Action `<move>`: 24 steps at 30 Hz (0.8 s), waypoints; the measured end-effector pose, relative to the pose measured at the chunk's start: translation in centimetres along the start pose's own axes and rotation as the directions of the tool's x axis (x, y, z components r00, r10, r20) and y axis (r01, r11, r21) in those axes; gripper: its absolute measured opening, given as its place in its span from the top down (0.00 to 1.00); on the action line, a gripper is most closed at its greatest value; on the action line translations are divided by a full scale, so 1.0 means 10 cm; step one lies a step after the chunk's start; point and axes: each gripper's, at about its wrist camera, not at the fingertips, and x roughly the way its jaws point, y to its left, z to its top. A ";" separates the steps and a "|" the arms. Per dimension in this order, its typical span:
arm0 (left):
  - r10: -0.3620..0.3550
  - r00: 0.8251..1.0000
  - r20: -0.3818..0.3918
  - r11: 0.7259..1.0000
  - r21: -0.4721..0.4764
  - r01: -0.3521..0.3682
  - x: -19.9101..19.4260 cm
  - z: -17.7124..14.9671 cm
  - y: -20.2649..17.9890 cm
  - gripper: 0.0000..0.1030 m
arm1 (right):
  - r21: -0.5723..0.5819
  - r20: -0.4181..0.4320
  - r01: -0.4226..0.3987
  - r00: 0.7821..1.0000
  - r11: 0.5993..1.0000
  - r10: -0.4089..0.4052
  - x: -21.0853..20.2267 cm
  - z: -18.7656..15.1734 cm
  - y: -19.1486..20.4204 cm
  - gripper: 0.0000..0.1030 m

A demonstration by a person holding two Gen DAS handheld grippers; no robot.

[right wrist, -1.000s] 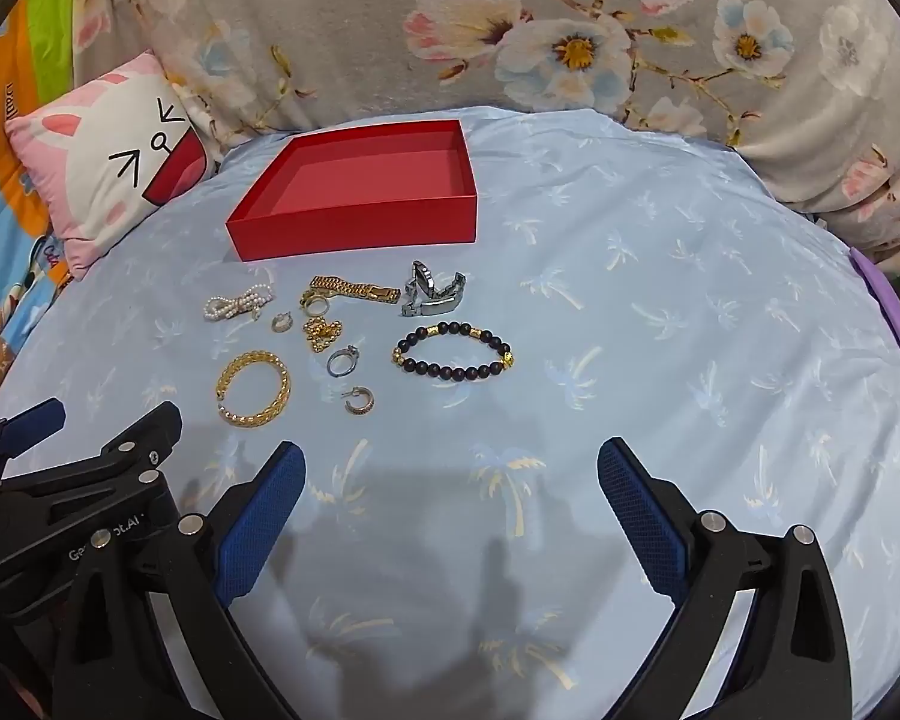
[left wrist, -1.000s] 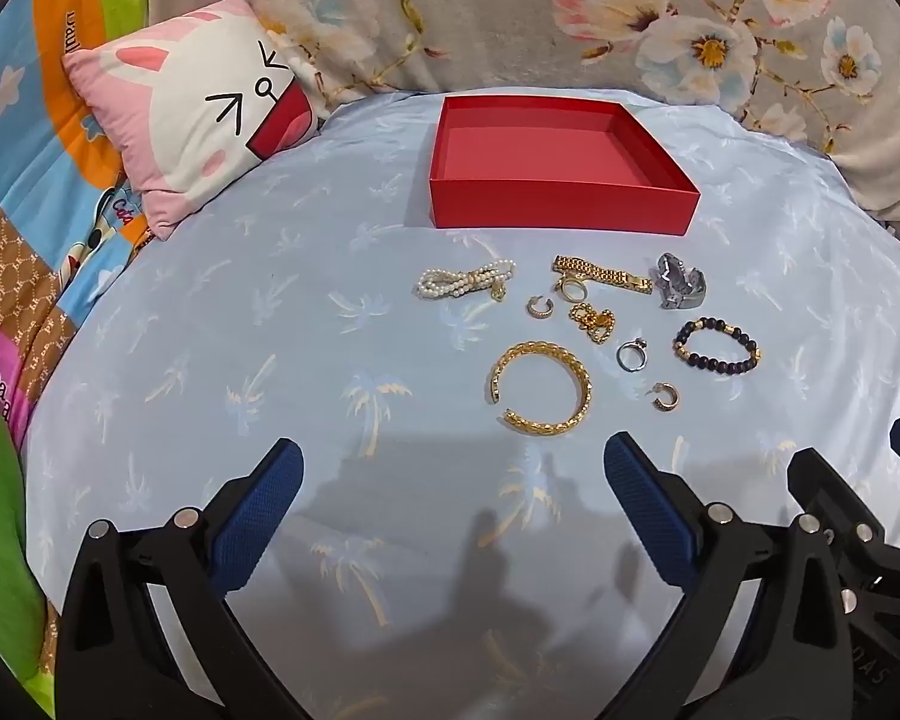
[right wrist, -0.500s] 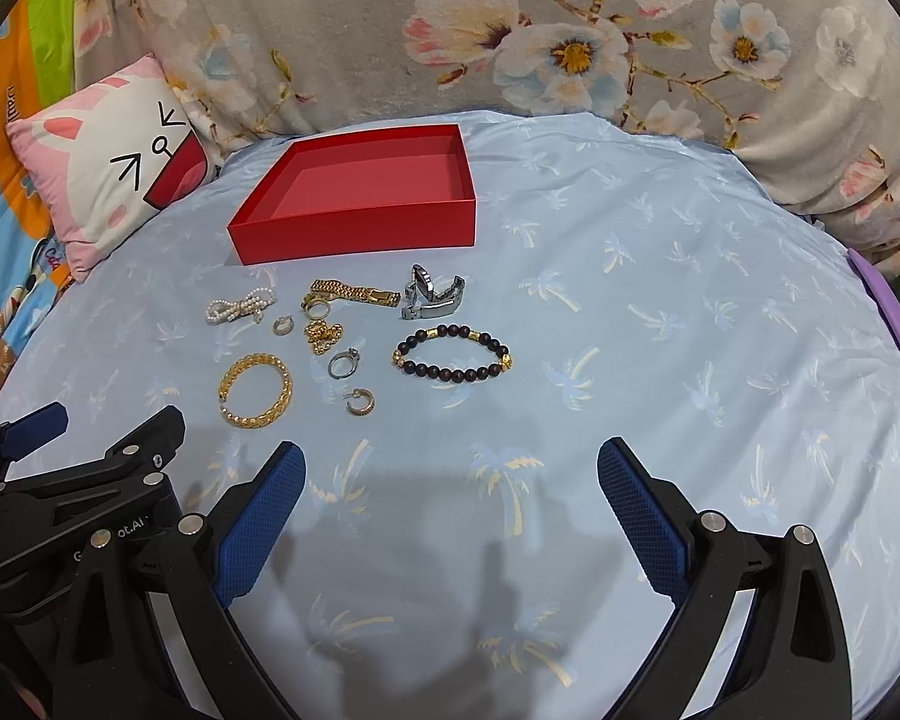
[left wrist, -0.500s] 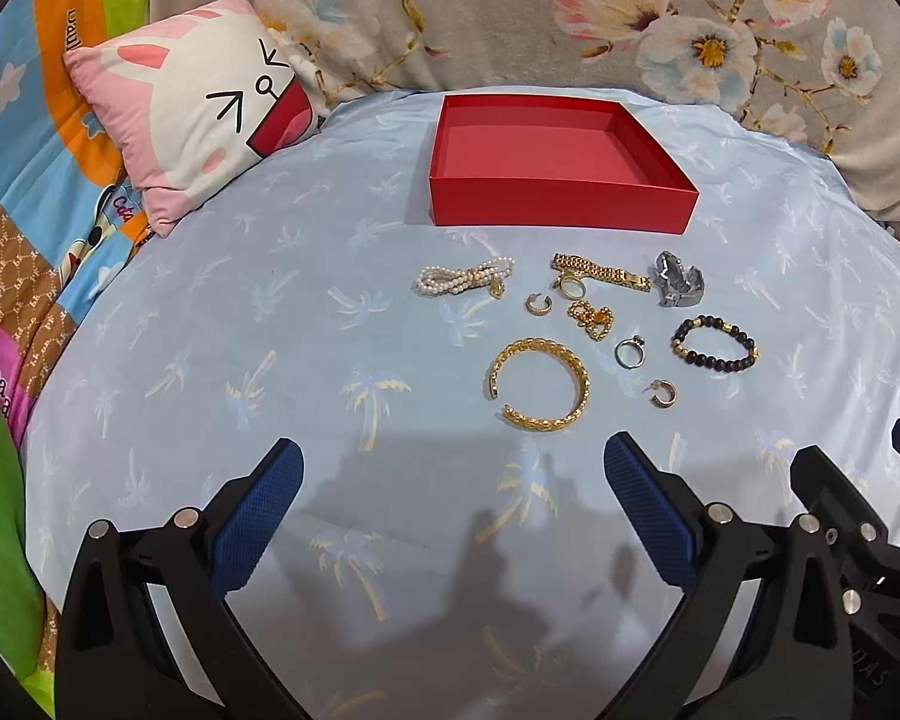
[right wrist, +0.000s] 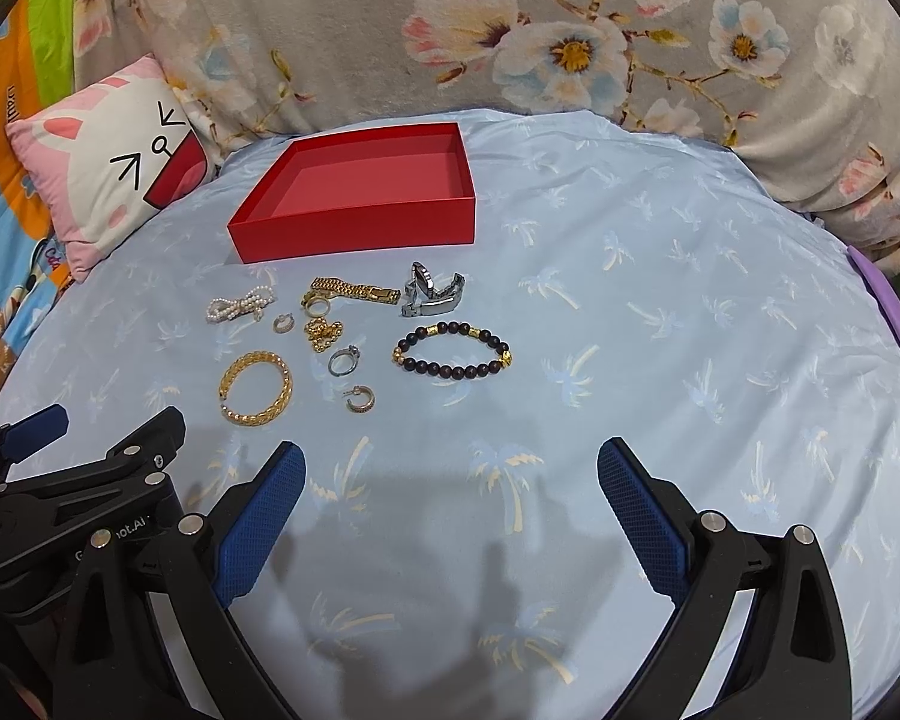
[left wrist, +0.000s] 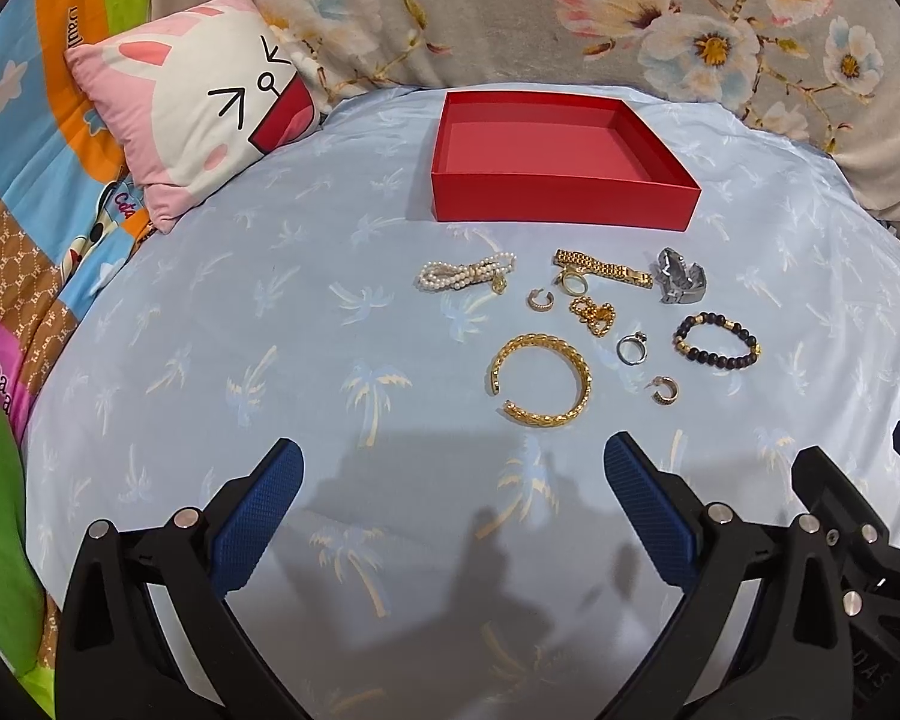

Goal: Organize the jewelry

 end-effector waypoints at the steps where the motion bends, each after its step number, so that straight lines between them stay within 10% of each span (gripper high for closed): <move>1: -0.001 1.000 -0.001 1.000 -0.001 0.001 0.00 -0.01 0.01 0.05 | 0.001 0.001 0.000 1.000 1.000 0.000 0.01 0.00 0.00 0.06; 24: 0.000 1.000 -0.017 1.000 -0.012 0.000 0.01 -0.04 0.00 0.05 | 0.000 -0.002 -0.003 1.000 1.000 0.003 0.00 -0.01 0.01 0.06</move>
